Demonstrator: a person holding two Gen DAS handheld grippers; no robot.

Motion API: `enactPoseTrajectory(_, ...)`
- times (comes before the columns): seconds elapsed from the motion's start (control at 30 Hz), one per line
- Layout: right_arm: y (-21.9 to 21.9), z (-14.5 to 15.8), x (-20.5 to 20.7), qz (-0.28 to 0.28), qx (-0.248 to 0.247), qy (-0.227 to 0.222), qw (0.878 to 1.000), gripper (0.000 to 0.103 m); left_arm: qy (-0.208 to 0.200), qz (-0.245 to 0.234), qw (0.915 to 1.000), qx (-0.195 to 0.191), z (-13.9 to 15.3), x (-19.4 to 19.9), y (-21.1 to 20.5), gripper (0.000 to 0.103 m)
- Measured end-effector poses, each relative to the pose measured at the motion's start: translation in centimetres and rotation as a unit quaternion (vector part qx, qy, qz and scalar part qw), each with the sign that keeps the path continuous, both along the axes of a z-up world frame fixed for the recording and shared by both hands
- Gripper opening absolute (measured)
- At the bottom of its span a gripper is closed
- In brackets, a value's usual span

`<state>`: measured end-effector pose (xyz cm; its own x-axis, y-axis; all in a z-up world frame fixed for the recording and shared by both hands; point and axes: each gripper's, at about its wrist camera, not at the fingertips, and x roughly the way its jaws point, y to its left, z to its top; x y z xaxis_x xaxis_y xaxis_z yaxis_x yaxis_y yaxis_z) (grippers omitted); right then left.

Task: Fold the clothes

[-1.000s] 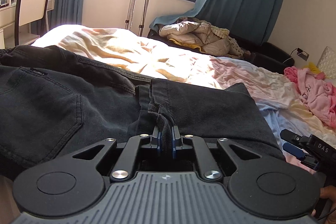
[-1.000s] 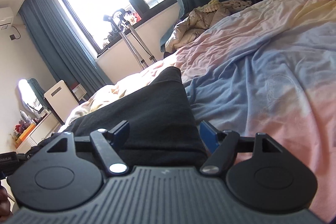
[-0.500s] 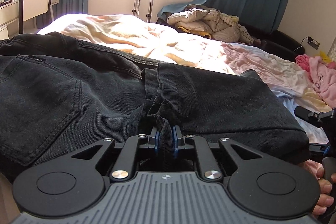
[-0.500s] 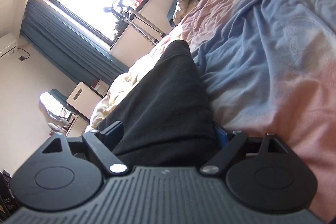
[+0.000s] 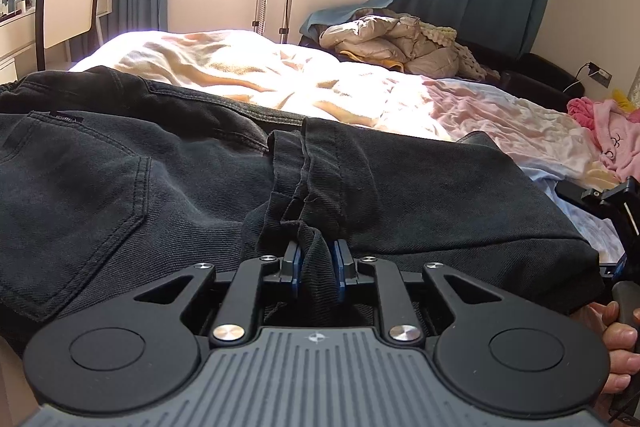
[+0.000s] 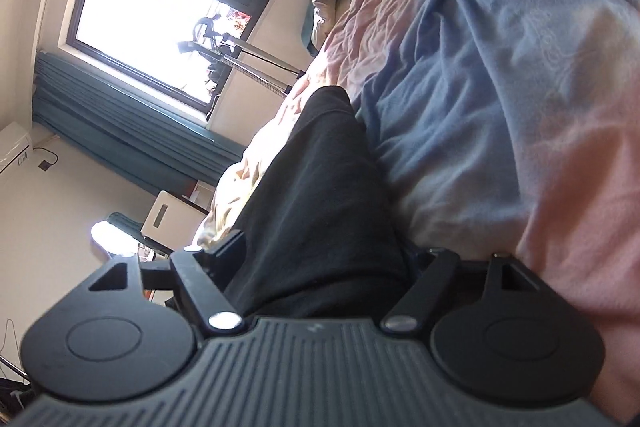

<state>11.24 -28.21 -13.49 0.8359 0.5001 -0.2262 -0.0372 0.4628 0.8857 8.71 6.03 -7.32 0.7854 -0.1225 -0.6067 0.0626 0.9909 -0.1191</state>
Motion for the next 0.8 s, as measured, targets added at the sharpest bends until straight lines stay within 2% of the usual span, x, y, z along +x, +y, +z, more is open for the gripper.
enactPoseTrajectory(0.1, -0.1, 1.1, -0.6, 0.006, 0.033, -0.052, 0.998, 0.087, -0.001, 0.000, 1.0000, 0.005, -0.1, 0.0, -0.1, 0.020)
enactPoseTrajectory(0.17, -0.3, 0.8, -0.5, 0.000, 0.034, -0.039, 0.999, 0.086, -0.004, -0.002, 1.0000, 0.007, -0.1, 0.0, -0.2, 0.021)
enactPoseTrajectory(0.2, -0.2, 0.3, -0.3, -0.003, 0.022, -0.012, 1.000, 0.082, -0.006, -0.003, 0.9999, 0.008, -0.1, -0.1, -0.2, 0.021)
enactPoseTrajectory(0.23, -0.1, -0.4, 0.1, -0.005, 0.009, 0.019, 1.000, 0.075, -0.008, -0.005, 0.9999, 0.010, -0.1, -0.1, -0.3, 0.022)
enactPoseTrajectory(0.27, -0.1, -1.0, 0.2, -0.009, -0.005, 0.043, 0.999, 0.051, -0.011, -0.007, 0.9999, 0.011, -0.1, -0.1, -0.4, 0.022)
enactPoseTrajectory(0.3, 0.0, -1.4, 0.4, -0.009, -0.012, 0.055, 0.998, 0.044, -0.015, -0.007, 0.9998, 0.013, 0.0, -0.2, -0.4, 0.022)
enactPoseTrajectory(0.33, 0.0, -1.4, 0.4, -0.007, -0.018, 0.059, 0.998, 0.042, -0.018, -0.008, 0.9997, 0.016, 0.1, -0.3, -0.5, 0.024)
enactPoseTrajectory(0.4, 0.3, -0.5, 0.5, -0.007, -0.036, 0.059, 0.998, 0.031, -0.020, -0.007, 0.9995, 0.024, 0.3, -0.6, -0.7, 0.028)
enactPoseTrajectory(0.47, 0.6, 0.7, 0.1, -0.013, -0.055, 0.047, 0.997, 0.026, -0.034, -0.006, 0.9991, 0.024, 1.1, -1.3, -0.7, 0.038)
enactPoseTrajectory(0.53, 0.7, 1.9, -0.5, -0.018, -0.073, 0.029, 0.997, 0.023, -0.051, -0.007, 0.9985, 0.019, 2.1, -2.1, -0.7, 0.057)
enactPoseTrajectory(0.7, 0.1, 4.8, -1.6, -0.029, -0.083, -0.013, 0.996, 0.021, -0.084, 0.012, 0.9963, -0.008, 4.9, -3.1, -0.2, 0.059)
enactPoseTrajectory(0.73, 0.0, 5.4, -1.8, -0.033, -0.084, -0.022, 0.996, 0.020, -0.089, 0.021, 0.9958, -0.005, 5.4, -3.0, -0.3, 0.060)
enactPoseTrajectory(0.8, -0.5, 6.6, -2.3, -0.042, -0.085, -0.041, 0.995, 0.020, -0.084, 0.049, 0.9947, 0.034, 5.9, -1.8, -1.0, 0.061)
